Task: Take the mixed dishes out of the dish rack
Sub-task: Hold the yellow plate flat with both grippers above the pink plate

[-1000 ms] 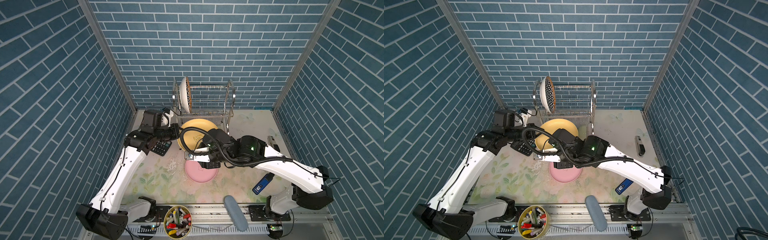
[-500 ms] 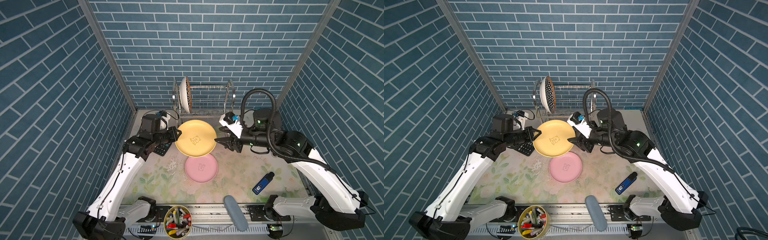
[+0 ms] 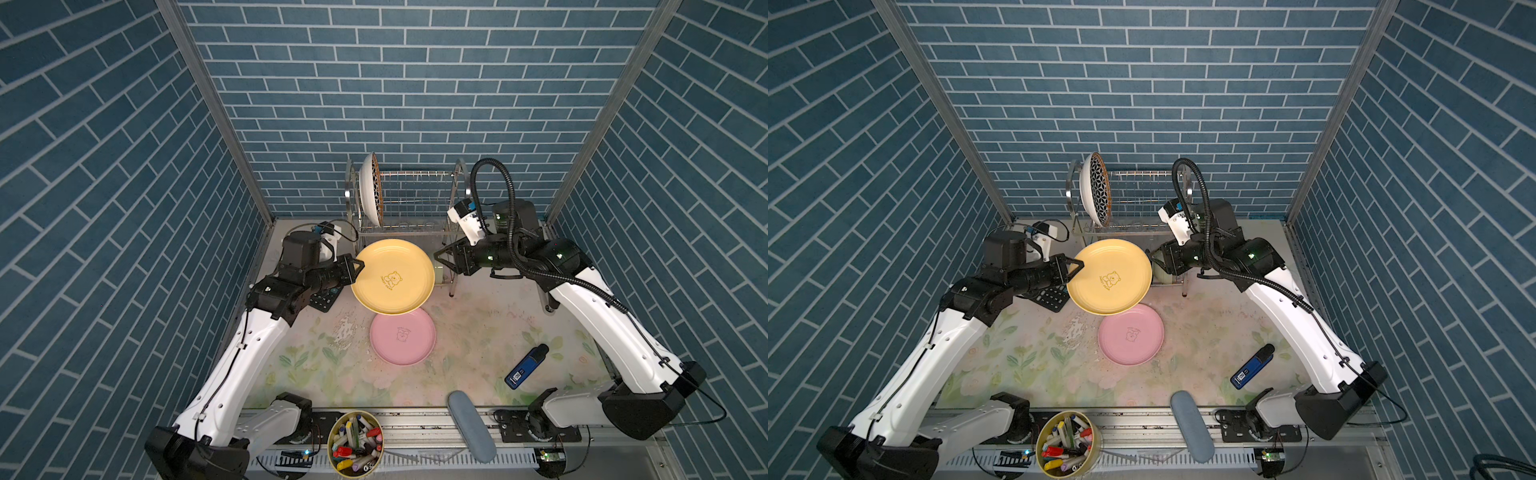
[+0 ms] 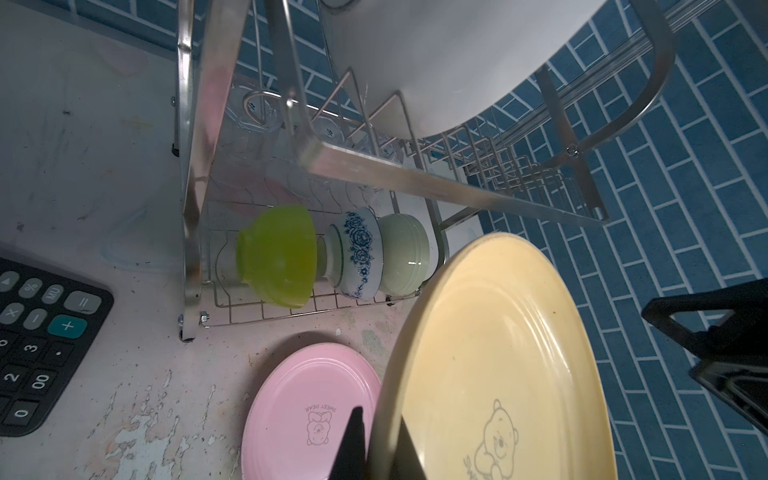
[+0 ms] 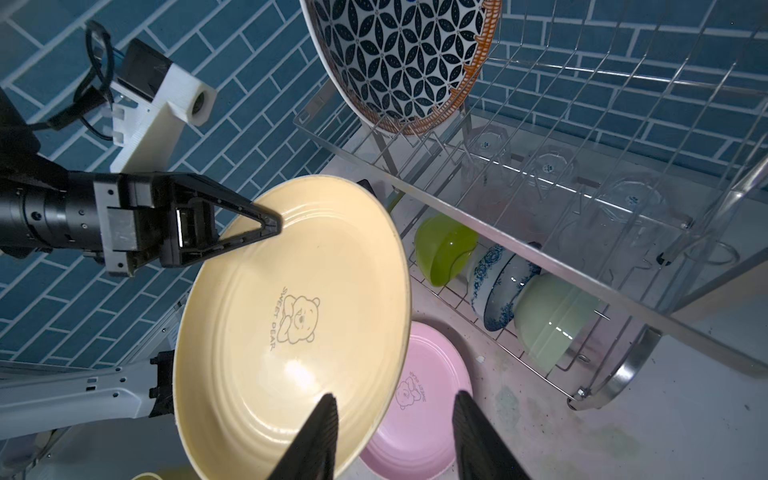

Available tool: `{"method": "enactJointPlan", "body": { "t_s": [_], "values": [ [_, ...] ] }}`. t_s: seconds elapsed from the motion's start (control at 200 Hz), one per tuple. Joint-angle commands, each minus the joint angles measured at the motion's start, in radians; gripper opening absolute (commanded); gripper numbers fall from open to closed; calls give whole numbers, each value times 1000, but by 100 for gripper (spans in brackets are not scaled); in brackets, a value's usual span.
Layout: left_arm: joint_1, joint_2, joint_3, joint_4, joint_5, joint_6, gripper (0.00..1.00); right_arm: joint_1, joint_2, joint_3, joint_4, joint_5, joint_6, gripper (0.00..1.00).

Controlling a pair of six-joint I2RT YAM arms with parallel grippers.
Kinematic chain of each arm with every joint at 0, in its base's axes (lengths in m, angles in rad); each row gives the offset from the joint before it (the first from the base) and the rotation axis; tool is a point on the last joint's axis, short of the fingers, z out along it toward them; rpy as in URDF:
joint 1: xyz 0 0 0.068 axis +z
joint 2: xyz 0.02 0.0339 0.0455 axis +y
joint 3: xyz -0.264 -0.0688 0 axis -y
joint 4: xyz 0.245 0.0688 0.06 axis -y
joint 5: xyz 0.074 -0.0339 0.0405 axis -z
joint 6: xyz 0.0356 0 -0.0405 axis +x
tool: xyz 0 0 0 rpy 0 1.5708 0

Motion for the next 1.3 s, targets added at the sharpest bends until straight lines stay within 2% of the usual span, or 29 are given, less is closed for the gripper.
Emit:
{"method": "enactJointPlan", "body": {
  "t_s": [0.0,0.37,0.585,0.885,0.99,1.035,1.11,1.185,1.295],
  "values": [
    [3,-27,-10,52,26,5,0,-21,25,-12,54,-105,84,42],
    [3,-28,-5,64,50,15,0,-22,92,-33,96,-199,114,40],
    [3,-33,-13,90,68,11,0,-21,101,-55,117,-218,134,34],
    [3,-40,-39,155,102,-24,0,-19,116,-92,135,-242,155,18],
    [2,-38,-44,161,96,-22,0,-21,117,-104,139,-243,164,6],
    [2,-36,-48,164,93,-23,5,-19,116,-107,139,-245,167,0],
    [1,-35,-55,171,86,-21,28,-19,113,-115,147,-248,176,0],
    [1,-42,-69,183,66,-23,44,-21,110,-132,161,-247,191,0],
    [1,-56,-68,177,38,-17,55,-21,106,-148,149,-226,192,0]
  ]
}}
